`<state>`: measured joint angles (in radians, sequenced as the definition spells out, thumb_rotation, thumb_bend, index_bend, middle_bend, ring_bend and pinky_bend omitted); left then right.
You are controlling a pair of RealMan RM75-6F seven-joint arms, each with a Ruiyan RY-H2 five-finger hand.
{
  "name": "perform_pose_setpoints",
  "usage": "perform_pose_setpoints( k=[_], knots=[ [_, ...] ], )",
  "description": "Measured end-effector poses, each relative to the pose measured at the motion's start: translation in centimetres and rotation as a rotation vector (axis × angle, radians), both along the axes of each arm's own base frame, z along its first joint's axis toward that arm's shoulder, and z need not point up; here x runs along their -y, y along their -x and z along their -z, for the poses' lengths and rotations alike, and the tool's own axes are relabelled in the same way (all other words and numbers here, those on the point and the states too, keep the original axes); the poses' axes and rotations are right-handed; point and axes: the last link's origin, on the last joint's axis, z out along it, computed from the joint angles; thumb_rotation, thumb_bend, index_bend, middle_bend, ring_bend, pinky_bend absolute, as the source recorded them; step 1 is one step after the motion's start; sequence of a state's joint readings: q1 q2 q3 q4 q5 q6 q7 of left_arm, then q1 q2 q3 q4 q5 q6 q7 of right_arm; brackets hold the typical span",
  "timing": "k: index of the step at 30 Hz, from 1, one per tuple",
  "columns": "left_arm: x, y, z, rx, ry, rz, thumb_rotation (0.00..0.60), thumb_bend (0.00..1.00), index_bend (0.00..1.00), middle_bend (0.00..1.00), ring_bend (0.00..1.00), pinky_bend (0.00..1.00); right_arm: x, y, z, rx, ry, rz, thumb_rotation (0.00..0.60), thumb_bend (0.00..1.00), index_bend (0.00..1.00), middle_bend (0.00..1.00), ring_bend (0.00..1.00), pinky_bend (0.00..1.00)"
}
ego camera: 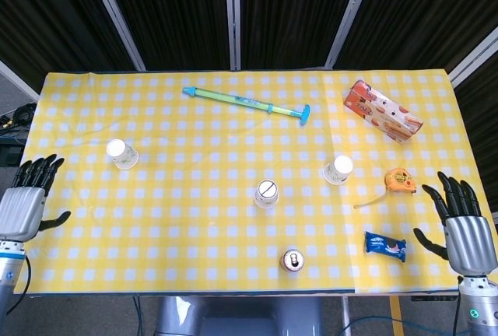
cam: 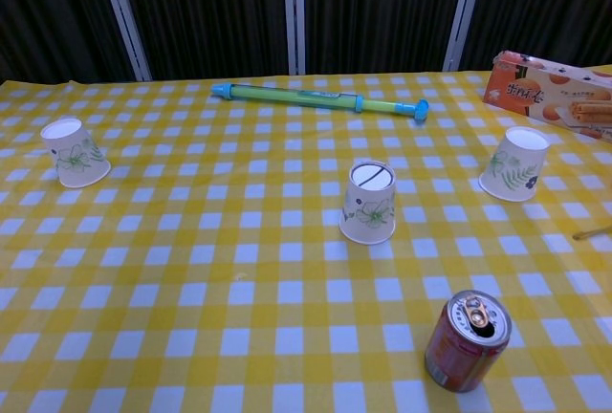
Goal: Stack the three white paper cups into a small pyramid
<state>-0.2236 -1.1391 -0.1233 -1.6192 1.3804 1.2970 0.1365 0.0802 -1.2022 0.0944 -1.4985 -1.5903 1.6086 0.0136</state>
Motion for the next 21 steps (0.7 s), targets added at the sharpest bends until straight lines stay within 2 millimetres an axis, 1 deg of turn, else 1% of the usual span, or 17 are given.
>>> perform_pose_setpoints(
  k=[4,8,10,13,17,21],
  knots=[
    [-3.1,-0.6,0.1,-0.001,0.041,-0.010,0.600,0.19,0.23,0.00,0.00,0.00,0.3,0.2,-0.1,0.014,-0.006,0.007,0.600,0.09,0.24,0.00,0.00,0.04],
    [-6.7,-1.2,0.2,-0.005,0.073,-0.038,0.600,0.19,0.29,0.00,0.00,0.00,0.6,0.5,-0.2,0.026,-0.011,0.019,0.600,0.09,0.24,0.00,0.00,0.04],
    [-8.6,-1.6,0.0,-0.011,0.074,-0.049,0.600,0.20,0.29,0.00,0.00,0.00,0.7,0.7,-0.2,0.034,-0.013,0.028,0.600,0.09,0.24,0.00,0.00,0.04],
    [-10.8,-2.0,0.1,-0.014,0.081,-0.068,0.600,0.20,0.27,0.00,0.00,0.00,0.8,0.9,-0.3,0.041,-0.017,0.034,0.600,0.09,0.25,0.00,0.00,0.04],
    [-12.9,-2.2,0.2,-0.027,0.096,-0.092,0.600,0.20,0.26,0.00,0.00,0.00,0.9,1.0,-0.3,0.049,-0.020,0.038,0.600,0.09,0.25,0.00,0.00,0.04],
    [-14.0,-2.0,0.6,-0.058,0.118,-0.113,0.600,0.21,0.25,0.00,0.00,0.00,0.9,1.1,-0.3,0.053,-0.022,0.040,0.600,0.09,0.25,0.00,0.00,0.04]
  ],
)
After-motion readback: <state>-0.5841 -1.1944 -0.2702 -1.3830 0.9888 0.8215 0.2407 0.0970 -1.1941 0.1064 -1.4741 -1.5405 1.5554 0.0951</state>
